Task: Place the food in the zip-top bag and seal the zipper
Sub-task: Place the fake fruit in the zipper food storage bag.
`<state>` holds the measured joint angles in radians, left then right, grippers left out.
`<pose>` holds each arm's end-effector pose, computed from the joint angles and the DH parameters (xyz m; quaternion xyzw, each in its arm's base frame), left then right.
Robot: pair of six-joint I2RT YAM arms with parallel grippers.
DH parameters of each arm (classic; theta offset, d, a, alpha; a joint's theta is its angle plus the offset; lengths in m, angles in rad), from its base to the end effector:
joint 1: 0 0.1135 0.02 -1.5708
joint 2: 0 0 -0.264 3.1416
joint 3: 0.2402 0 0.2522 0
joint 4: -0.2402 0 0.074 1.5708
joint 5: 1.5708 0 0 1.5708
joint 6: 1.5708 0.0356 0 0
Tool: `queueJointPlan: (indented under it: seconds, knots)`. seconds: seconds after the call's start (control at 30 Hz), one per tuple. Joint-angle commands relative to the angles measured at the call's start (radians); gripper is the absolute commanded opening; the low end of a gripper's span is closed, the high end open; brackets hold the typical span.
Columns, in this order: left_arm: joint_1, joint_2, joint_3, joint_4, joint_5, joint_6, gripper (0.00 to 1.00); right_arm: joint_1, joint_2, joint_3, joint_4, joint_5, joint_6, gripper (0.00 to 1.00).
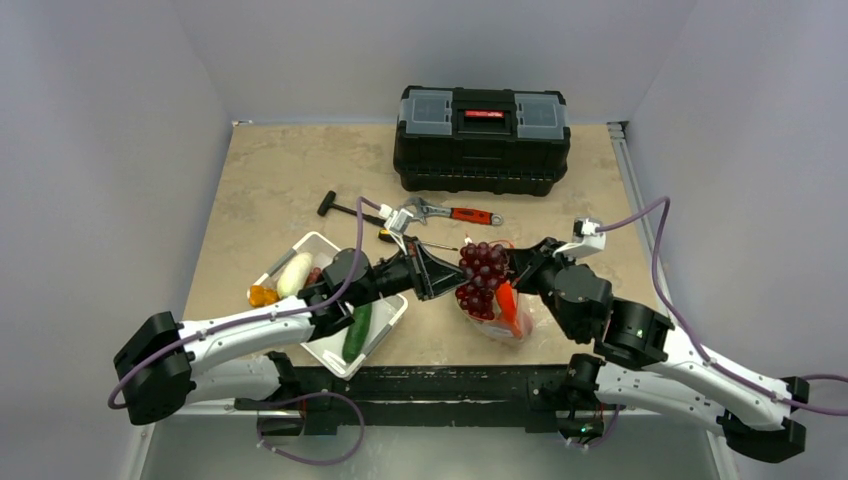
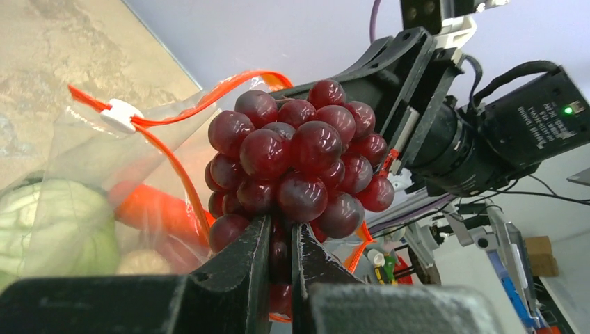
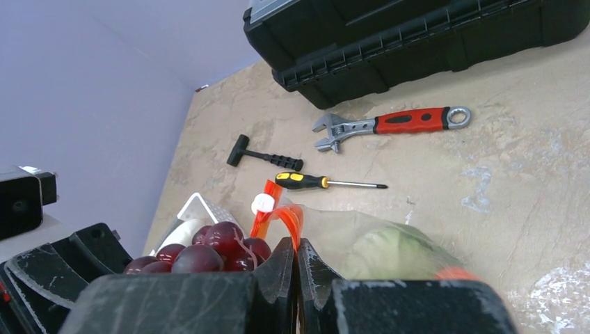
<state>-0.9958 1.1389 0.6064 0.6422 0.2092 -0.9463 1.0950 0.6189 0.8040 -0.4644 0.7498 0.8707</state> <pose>0.1347 -0.2215 0.2925 0.0942 0.6615 -0.6508 0.3606 0.0815 0.1052 0.3431 0.1358 0.7632 0.3038 0.5539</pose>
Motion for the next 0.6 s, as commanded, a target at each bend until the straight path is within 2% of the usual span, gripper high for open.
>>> queueJointPlan:
  seconds: [0.0,0.27,0.47,0.57]
  knots:
    - [-0.013,-0.053,0.022,-0.074,0.023,0.049,0.00,0.002,-0.013,0.057,0.037,0.042,0.002,0.00]
    - [-0.015,-0.049,0.181,-0.567,0.010,0.162,0.00,0.002,-0.023,0.055,0.085,0.015,-0.081,0.00]
    - [-0.022,0.052,0.344,-0.774,0.049,0.193,0.00,0.002,0.000,0.034,0.141,-0.051,-0.111,0.00]
    - [-0.024,0.074,0.415,-0.866,0.038,0.202,0.22,0.002,0.008,0.029,0.150,-0.065,-0.115,0.00]
